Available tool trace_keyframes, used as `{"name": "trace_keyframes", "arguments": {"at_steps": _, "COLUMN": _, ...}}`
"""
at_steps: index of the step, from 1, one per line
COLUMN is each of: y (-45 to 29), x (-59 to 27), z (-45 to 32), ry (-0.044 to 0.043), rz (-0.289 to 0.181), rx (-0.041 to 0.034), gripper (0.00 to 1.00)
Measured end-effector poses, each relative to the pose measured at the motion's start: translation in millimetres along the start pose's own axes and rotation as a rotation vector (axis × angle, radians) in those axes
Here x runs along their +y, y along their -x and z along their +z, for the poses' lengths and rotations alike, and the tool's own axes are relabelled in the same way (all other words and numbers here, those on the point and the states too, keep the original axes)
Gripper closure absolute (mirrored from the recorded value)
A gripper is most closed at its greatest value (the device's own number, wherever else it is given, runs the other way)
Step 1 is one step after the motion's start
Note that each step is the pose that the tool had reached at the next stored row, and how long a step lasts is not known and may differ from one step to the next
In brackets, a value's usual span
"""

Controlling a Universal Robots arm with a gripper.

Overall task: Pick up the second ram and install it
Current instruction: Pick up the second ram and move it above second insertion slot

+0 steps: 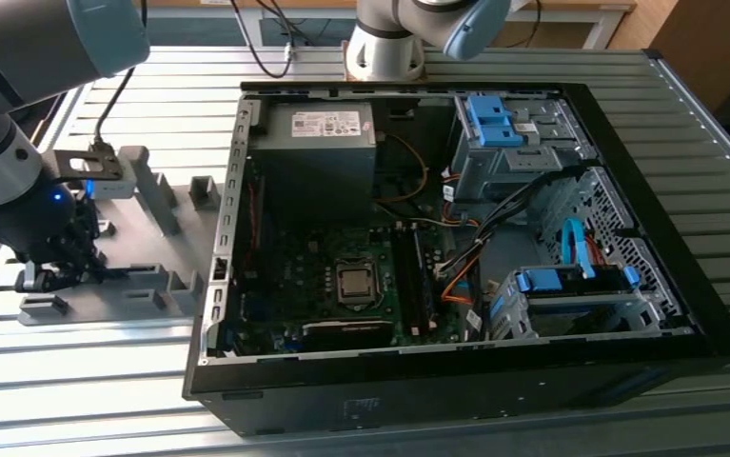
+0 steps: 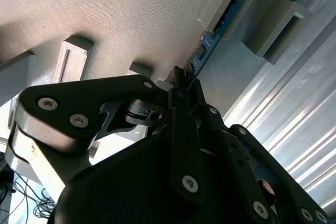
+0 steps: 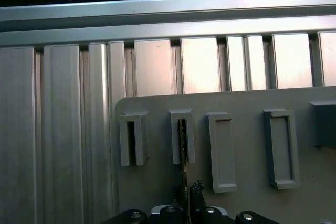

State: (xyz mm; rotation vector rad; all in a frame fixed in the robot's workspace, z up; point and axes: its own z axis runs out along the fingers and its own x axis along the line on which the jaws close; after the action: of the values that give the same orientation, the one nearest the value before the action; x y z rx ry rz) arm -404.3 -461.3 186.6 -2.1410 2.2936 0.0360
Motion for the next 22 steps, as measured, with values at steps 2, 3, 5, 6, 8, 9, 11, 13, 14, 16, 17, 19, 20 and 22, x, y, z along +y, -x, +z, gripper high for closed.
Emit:
{"name": "trace_keyframes", "arguments": {"at_steps": 2, "y": 0.0, "x": 0.0, "z": 0.0, "ry": 0.0, "rz": 0.0, "rx": 0.0, "gripper": 0.81}}
{"name": "trace_keyframes", "arguments": {"at_steps": 3, "y": 0.0, "x": 0.0, "z": 0.0, "ry": 0.0, "rz": 0.0, "rx": 0.0001, "gripper": 0.81}}
{"name": "trace_keyframes", "arguments": {"at_steps": 5, "y": 0.0, "x": 0.0, "z": 0.0, "ry": 0.0, "rz": 0.0, "rx": 0.0001, "gripper": 0.86}}
{"name": "trace_keyframes", "arguments": {"at_steps": 6, "y": 0.0, "x": 0.0, "z": 0.0, "ry": 0.0, "rz": 0.0, "rx": 0.0001, "gripper": 0.86}}
{"name": "trace_keyframes", "arguments": {"at_steps": 8, "y": 0.0, "x": 0.0, "z": 0.0, "ry": 0.0, "rz": 0.0, "rx": 0.0001, "gripper": 0.86}}
{"name": "trace_keyframes", "arguments": {"at_steps": 9, "y": 0.0, "x": 0.0, "z": 0.1, "ry": 0.0, "rz": 0.0, "rx": 0.0, "gripper": 0.86}}
{"name": "trace_keyframes", "arguments": {"at_steps": 11, "y": 0.0, "x": 0.0, "z": 0.1, "ry": 0.0, "rz": 0.0, "rx": 0.0, "gripper": 0.86}}
{"name": "trace_keyframes", "arguments": {"at_steps": 13, "y": 0.0, "x": 0.0, "z": 0.1, "ry": 0.0, "rz": 0.0, "rx": 0.0, "gripper": 0.86}}
{"name": "trace_keyframes", "arguments": {"at_steps": 14, "y": 0.0, "x": 0.0, "z": 0.1, "ry": 0.0, "rz": 0.0, "rx": 0.0, "gripper": 0.86}}
{"name": "trace_keyframes", "arguments": {"at_steps": 16, "y": 0.0, "x": 0.0, "z": 0.1, "ry": 0.0, "rz": 0.0, "rx": 0.0, "gripper": 0.86}}
{"name": "trace_keyframes", "arguments": {"at_steps": 17, "y": 0.0, "x": 0.0, "z": 0.1, "ry": 0.0, "rz": 0.0, "rx": 0.0, "gripper": 0.86}}
{"name": "trace_keyframes", "arguments": {"at_steps": 19, "y": 0.0, "x": 0.0, "z": 0.1, "ry": 0.0, "rz": 0.0, "rx": 0.0, "gripper": 0.86}}
{"name": "trace_keyframes", "arguments": {"at_steps": 20, "y": 0.0, "x": 0.0, "z": 0.1, "ry": 0.0, "rz": 0.0, "rx": 0.0001, "gripper": 0.86}}
{"name": "trace_keyframes", "arguments": {"at_steps": 22, "y": 0.0, "x": 0.0, "z": 0.2, "ry": 0.0001, "rz": -0.01, "rx": 0.0001, "gripper": 0.86}}
